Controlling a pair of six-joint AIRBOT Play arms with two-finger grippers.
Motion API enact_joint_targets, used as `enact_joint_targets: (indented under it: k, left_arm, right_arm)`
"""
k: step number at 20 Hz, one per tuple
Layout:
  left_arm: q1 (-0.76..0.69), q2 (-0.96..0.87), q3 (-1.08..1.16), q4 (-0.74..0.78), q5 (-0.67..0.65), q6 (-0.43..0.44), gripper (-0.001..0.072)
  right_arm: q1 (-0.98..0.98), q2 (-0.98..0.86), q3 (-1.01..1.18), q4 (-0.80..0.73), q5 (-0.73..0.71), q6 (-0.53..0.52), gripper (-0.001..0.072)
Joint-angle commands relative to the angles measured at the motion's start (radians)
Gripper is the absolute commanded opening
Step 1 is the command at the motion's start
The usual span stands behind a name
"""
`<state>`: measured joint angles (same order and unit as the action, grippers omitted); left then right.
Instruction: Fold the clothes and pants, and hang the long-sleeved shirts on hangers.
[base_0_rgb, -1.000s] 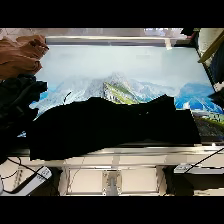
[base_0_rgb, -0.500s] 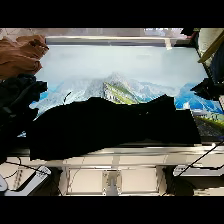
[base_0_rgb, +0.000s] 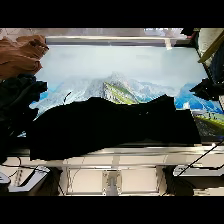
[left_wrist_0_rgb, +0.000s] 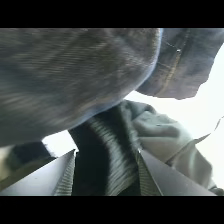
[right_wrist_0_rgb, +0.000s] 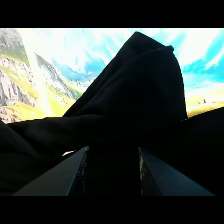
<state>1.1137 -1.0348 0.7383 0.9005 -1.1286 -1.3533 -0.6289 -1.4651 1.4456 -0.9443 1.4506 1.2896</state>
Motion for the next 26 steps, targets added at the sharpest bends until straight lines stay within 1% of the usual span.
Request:
enact_joint_targets:
  k: [1, 3, 6, 11, 12, 14, 16, 18, 19, 20, 22, 24, 26]
  left_arm:
    - [-0.070, -0.067, -0.025, -0.097, 0.097, -0.010, 0.0424]
    - [-0.113, -0.124, -0.025, -0.152, 0.115, -0.008, 0.0424]
    - [-0.167, -0.202, -0.025, -0.153, 0.141, -0.008, 0.0424]
    - [-0.169, -0.240, -0.023, -0.153, 0.142, -0.008, 0.0421]
    - [-0.170, -0.241, -0.023, -0.154, 0.154, -0.008, 0.0350]
    - [-0.177, -0.241, -0.023, -0.154, 0.175, -0.007, 0.0028]
    - [-0.177, -0.241, -0.023, -0.153, 0.171, 0.011, 0.0026]
    - [-0.177, -0.238, -0.023, -0.154, 0.171, 0.011, 0.0026]
    - [-0.177, -0.236, -0.023, -0.154, 0.171, 0.012, 0.0026]
    - [-0.177, -0.233, -0.023, -0.153, 0.171, 0.012, 0.0026]
    - [-0.177, -0.230, -0.023, -0.154, 0.172, 0.019, 0.0026]
    - [-0.177, -0.230, -0.023, -0.154, 0.176, 0.019, 0.0026]
    - [-0.177, -0.230, -0.023, -0.154, 0.176, 0.019, 0.0026]
  right_arm:
    - [0.001, 0.000, 0.001, -0.005, 0.001, -0.008, 0.0348]
    - [0.001, 0.000, 0.001, -0.005, 0.005, -0.008, 0.0348]
    - [0.001, 0.000, 0.001, -0.005, 0.008, -0.008, 0.0348]
    - [0.001, 0.000, 0.001, -0.018, 0.021, -0.009, 0.0348]
    - [0.001, 0.000, 0.001, -0.022, 0.021, -0.009, 0.0348]
    - [0.001, 0.000, 0.001, -0.021, 0.022, -0.009, 0.0347]
    - [0.001, 0.000, 0.001, -0.062, 0.007, -0.018, 0.0347]
    - [0.001, -0.006, 0.000, -0.197, -0.034, -0.004, 0.0347]
    - [-0.002, -0.017, 0.000, -0.240, -0.055, 0.006, 0.0348]
    - [-0.010, -0.038, 0.000, -0.248, -0.084, 0.006, 0.0349]
    - [-0.014, -0.097, 0.001, -0.200, -0.140, -0.002, 0.0350]
    - [-0.011, -0.180, 0.001, -0.119, -0.159, -0.058, 0.0350]
    - [-0.011, -0.274, 0.001, 0.004, -0.189, -0.128, 0.0350]
